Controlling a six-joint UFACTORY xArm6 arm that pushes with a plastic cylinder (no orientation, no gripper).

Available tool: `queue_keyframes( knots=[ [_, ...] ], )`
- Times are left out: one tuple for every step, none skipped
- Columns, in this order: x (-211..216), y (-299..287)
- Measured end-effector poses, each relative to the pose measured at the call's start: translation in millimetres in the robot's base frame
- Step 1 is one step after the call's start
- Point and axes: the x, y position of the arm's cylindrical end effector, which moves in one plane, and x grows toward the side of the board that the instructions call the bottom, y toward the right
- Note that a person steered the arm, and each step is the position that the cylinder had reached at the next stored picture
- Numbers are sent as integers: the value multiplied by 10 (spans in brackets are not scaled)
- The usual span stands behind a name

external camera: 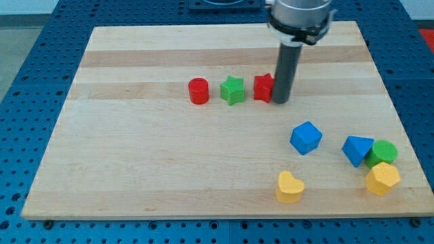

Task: Move your arm towards the bottom right of the board

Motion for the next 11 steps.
queue_keyframes(
  knots=[
    [0,-131],
    [0,-274],
    [0,-342],
    [0,109],
    [-15,763],
    [-90,1517],
    [30,2203],
    [277,2573],
    [887,2521],
    [1727,2340],
    [1992,1995]
  ],
)
